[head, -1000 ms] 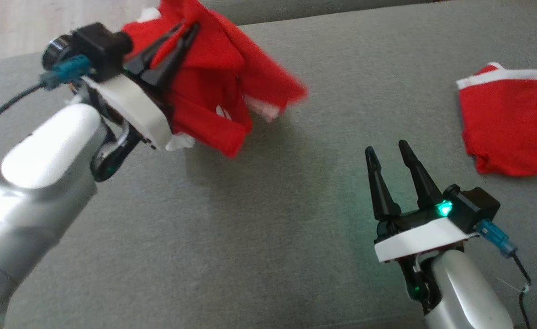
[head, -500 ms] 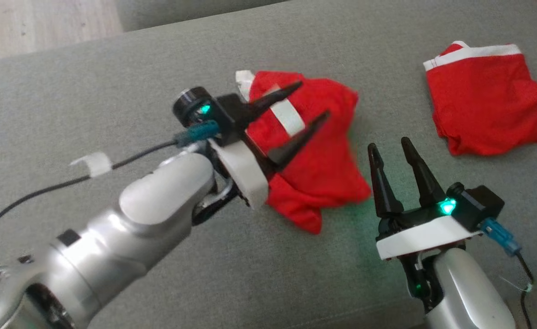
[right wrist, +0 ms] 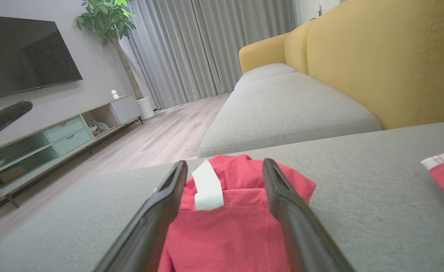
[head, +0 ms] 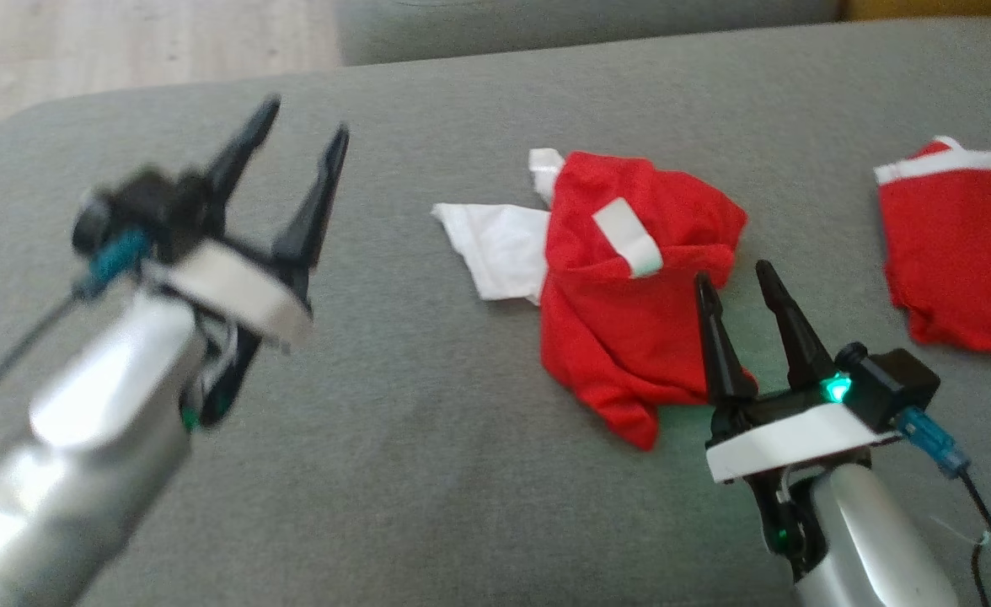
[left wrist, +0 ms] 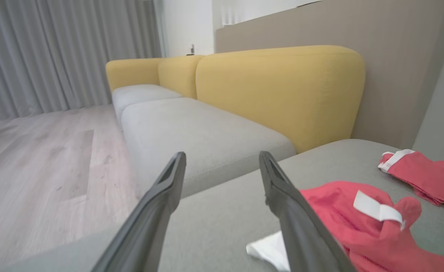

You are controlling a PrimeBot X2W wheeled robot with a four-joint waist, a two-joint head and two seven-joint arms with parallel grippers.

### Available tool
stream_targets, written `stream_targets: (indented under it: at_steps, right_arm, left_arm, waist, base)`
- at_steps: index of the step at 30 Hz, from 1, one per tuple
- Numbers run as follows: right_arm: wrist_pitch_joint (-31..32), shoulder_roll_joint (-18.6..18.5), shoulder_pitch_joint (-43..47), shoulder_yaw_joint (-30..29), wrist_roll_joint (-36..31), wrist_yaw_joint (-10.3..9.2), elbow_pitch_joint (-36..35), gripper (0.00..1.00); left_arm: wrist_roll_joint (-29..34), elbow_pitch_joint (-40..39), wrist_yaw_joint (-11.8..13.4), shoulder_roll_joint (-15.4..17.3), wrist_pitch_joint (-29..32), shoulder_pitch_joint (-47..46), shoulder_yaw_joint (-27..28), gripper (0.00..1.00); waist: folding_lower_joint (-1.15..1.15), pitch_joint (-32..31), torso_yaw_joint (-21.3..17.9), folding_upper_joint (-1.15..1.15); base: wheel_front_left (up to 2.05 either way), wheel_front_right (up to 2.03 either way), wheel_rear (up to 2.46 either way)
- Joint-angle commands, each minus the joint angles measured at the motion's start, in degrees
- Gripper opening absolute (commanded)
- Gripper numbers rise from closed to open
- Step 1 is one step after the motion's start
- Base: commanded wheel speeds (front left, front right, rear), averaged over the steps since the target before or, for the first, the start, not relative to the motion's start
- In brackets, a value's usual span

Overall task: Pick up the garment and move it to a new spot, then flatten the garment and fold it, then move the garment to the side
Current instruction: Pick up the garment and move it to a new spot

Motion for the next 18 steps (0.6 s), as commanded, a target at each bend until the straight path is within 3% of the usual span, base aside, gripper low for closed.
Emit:
stream_targets:
  at_steps: [1, 5, 9, 12, 18]
  right_arm:
    - [-0.6, -0.1, 0.3, 1.0, -0.5, -0.16, -1.3, 1.0]
    - [-0.6, -0.1, 0.9, 0.3, -1.2, -0.16, -0.7, 1.0]
    - [-0.6, -0.1, 1.4, -0.6, -1.9, -0.16, -0.2, 1.0]
    - [-0.6, -0.1, 1.2, -2.7, -2.9, -0.16, 0.6, 1.0]
    - [-0.6, -0.1, -1.1, -7.4, -4.9, -0.16, 4.3, 1.0]
  left_arm:
    - [0.9, -2.6, 1.2, 2.2, -0.5, 1.0, 3.9, 1.0]
    - [2.8, -8.1, 5.0, 2.2, -0.5, 12.7, 10.6, 1.0]
    - [6.3, -13.4, 7.6, -0.8, -0.5, 24.7, 17.1, 1.0]
    - [9.8, -16.2, 6.9, -4.8, -0.5, 32.5, 22.0, 1.0]
    - [15.1, -15.9, 3.7, -8.0, -0.5, 34.6, 25.7, 1.0]
  waist:
    - [0.0, -1.2, 2.2, 0.0]
    - [0.0, -2.2, 4.3, 0.0]
    - [0.0, -2.6, 5.9, 0.0]
    - [0.0, -2.3, 7.2, 0.0]
    - [0.0, -1.8, 8.4, 0.0]
  base:
    - [0.0, 0.0, 0.0]
    - [0.0, 0.0, 0.0]
    - [0.0, 0.0, 0.0]
    - [0.0, 0.0, 0.0]
    - [0.0, 0.0, 0.0]
